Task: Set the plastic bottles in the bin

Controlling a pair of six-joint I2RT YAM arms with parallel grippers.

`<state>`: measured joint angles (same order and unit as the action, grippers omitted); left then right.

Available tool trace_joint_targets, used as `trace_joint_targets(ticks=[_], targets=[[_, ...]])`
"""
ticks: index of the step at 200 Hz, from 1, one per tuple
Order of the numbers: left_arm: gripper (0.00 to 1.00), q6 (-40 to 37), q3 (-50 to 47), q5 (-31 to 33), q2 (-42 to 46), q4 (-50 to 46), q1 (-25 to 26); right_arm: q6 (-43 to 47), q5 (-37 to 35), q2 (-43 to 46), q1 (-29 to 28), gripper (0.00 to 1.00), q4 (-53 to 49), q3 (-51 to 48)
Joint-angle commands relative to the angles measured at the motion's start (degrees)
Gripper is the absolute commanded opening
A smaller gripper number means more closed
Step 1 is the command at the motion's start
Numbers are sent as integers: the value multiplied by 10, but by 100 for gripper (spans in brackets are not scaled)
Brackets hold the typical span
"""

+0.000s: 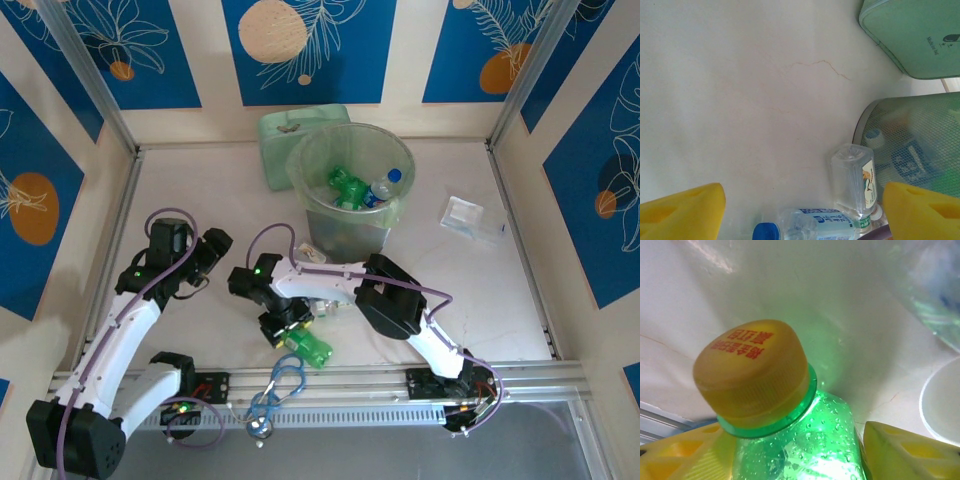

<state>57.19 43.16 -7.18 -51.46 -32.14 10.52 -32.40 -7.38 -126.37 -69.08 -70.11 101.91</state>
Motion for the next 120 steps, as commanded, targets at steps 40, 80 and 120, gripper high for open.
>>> trace_joint_targets(ticks=[40, 80, 120], targets=[[82, 8, -1, 1, 2, 11, -10, 1, -23, 25, 6, 55, -12, 23], [82, 2, 10, -6, 0, 22, -9, -4, -38, 70, 18, 53, -10, 59], [81, -7, 26, -64, -6, 115, -10, -22, -45, 149, 36, 52, 15, 114]])
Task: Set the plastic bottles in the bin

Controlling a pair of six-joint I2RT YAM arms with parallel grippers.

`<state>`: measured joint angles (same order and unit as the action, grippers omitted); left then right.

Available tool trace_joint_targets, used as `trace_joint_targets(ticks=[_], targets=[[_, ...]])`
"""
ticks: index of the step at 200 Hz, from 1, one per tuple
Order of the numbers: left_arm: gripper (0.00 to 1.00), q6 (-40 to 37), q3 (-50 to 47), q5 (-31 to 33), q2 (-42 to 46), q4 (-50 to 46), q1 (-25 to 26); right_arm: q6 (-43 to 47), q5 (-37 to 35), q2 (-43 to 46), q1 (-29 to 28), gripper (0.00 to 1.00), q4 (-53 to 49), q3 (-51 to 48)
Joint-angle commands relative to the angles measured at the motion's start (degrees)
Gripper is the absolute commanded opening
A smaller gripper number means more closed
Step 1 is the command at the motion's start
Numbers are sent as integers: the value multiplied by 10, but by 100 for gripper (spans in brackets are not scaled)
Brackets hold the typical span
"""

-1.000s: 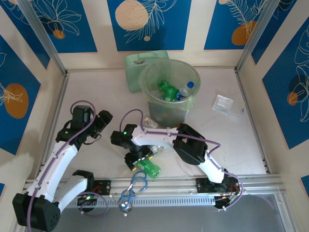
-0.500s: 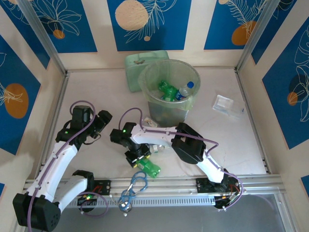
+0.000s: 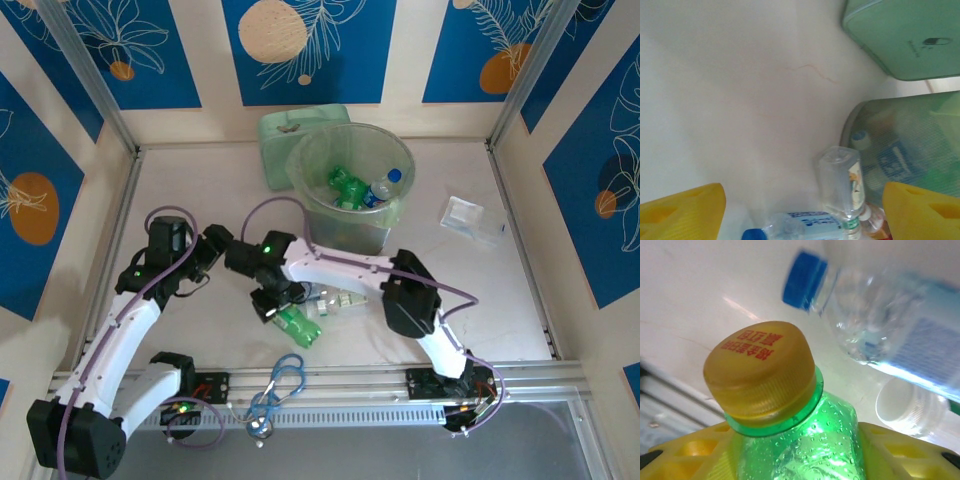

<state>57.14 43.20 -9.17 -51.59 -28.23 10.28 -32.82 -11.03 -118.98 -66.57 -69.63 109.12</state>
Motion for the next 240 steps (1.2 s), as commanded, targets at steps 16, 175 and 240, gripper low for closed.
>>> trace_joint_targets(ticks=[16, 175, 240], targets=[[81, -10, 37, -69, -7, 126, -6, -26, -15, 122, 21, 52, 41, 46], [100, -100, 196, -381, -161, 548, 204, -238, 201, 509, 336, 56, 404, -166], [100, -185, 265, -412, -208, 453, 272, -274, 237, 508, 350, 57, 449, -180]])
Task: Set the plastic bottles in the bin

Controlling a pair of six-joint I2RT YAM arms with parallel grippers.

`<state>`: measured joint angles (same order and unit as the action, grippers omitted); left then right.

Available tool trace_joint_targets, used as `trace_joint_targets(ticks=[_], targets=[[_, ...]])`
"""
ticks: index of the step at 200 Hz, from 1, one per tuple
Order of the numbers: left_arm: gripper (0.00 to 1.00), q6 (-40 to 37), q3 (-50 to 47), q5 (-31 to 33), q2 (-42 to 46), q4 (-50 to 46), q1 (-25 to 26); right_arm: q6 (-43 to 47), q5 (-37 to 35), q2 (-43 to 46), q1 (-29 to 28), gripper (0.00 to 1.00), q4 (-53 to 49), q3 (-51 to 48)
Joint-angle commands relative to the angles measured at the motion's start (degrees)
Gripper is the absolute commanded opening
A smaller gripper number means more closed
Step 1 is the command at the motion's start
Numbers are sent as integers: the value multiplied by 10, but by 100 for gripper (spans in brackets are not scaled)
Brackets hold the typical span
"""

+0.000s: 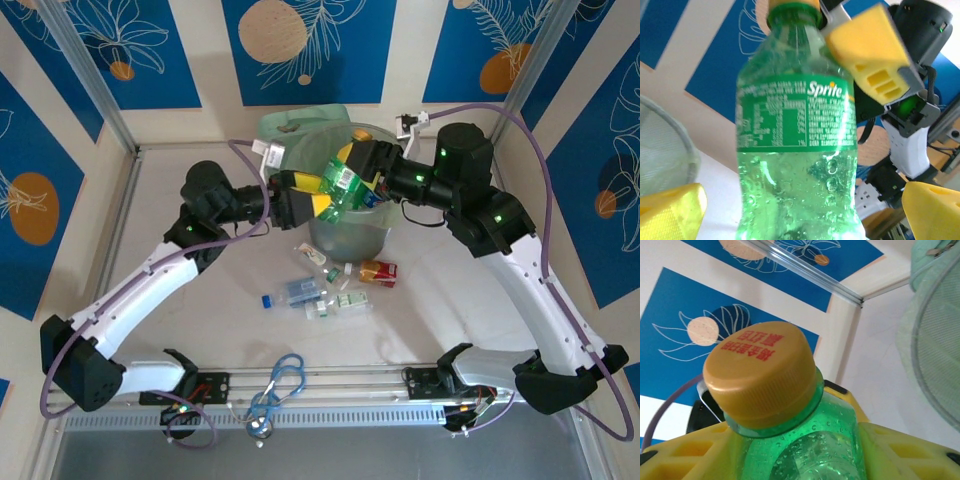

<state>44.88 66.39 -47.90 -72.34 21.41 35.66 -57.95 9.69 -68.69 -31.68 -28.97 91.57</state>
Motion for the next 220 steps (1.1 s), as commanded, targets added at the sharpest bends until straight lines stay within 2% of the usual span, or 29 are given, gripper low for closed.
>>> trace_joint_targets(ticks=[1, 25, 61, 93, 141, 160, 180, 193, 220], targets=[[100, -64, 34, -25, -1, -45, 19, -23, 30, 5, 1, 57, 43, -5], [100, -68, 38, -25, -5, -63, 24, -38, 34, 5, 0, 57, 65, -20], [85, -67, 33, -25, -1, -65, 24, -47, 24, 10, -2, 57, 86, -42], [73, -99, 43, -19, -5, -104, 24, -49, 24, 3, 0, 57, 95, -40], [59, -149, 47, 35, 8, -143, 24, -43, 31, -7, 8, 58, 79, -22], [53, -182, 54, 74, 13, -179, 24, -35, 25, -7, 12, 65, 56, -10], [52, -219, 62, 108, 20, -215, 24, -15, 20, -16, 24, 89, -14, 26], [52, -253, 76, 123, 21, -251, 24, 12, 10, -30, 43, 97, -93, 74], [52, -328, 103, 172, 21, -337, 24, 72, 56, -85, 91, 98, -239, 186]])
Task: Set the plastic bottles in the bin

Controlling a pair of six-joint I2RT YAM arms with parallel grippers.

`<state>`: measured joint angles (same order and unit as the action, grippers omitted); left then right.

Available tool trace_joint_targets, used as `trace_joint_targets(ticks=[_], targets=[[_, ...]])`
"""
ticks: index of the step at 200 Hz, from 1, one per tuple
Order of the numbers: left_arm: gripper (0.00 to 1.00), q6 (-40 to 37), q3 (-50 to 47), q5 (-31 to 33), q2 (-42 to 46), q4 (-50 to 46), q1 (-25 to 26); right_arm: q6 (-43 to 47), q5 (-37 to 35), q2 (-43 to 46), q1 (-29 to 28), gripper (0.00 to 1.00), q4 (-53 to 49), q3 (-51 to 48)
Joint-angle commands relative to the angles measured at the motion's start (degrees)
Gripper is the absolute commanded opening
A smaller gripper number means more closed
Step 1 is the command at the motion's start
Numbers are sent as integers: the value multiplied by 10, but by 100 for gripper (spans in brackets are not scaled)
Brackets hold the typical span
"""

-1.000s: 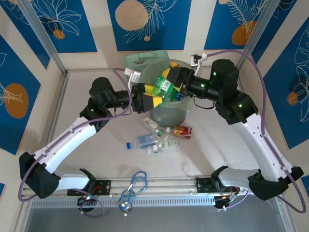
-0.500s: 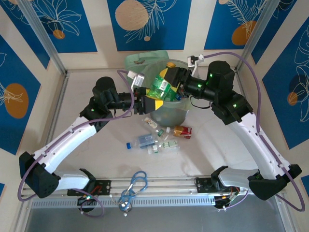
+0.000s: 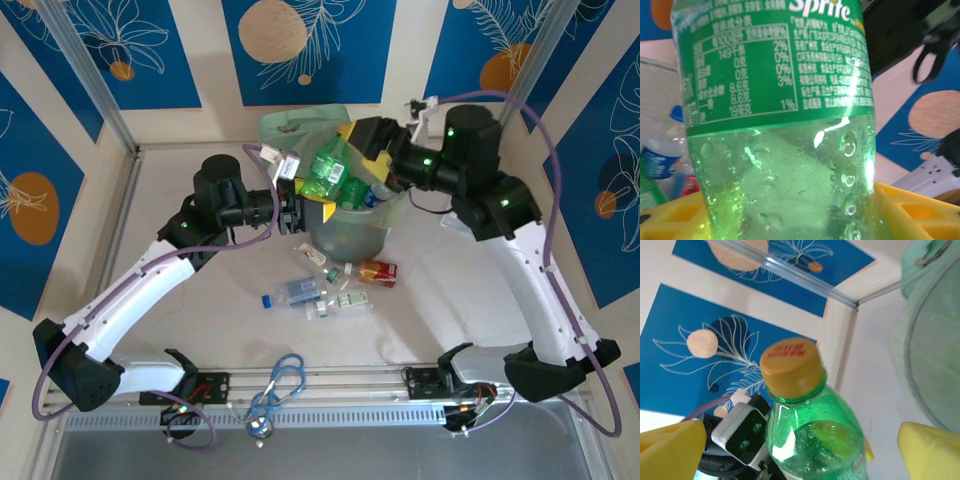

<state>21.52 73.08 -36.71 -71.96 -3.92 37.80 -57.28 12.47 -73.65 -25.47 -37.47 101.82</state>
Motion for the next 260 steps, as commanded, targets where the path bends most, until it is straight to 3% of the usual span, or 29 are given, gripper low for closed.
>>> trace_joint_targets(ticks=[1, 23, 42, 62, 136, 218, 229, 254, 260], targets=[[52, -96, 36, 61, 17, -86, 3, 69, 29, -38, 29, 97, -159, 90], [52, -135, 47, 74, 16, -120, 4, 121, 27, -96, 27, 88, -264, 192], [52, -166, 60, 86, 11, -146, 15, 136, 40, -117, 20, 85, -276, 224], [52, -197, 76, 101, 7, -175, 28, 135, 56, -129, 10, 84, -259, 224], [51, -257, 103, 137, -7, -232, 61, 132, 22, -133, -29, 64, -242, 204], [53, -251, 101, 155, -8, -237, 63, 128, -12, -115, -44, 30, -229, 179], [60, -246, 99, 159, -7, -233, 63, 126, -13, -112, -44, 26, -220, 173], [99, -224, 82, 201, 3, -214, 62, 120, -17, -108, -40, 22, -195, 164], [100, -215, 73, 222, 6, -207, 63, 120, -23, -107, -37, 22, -188, 161]])
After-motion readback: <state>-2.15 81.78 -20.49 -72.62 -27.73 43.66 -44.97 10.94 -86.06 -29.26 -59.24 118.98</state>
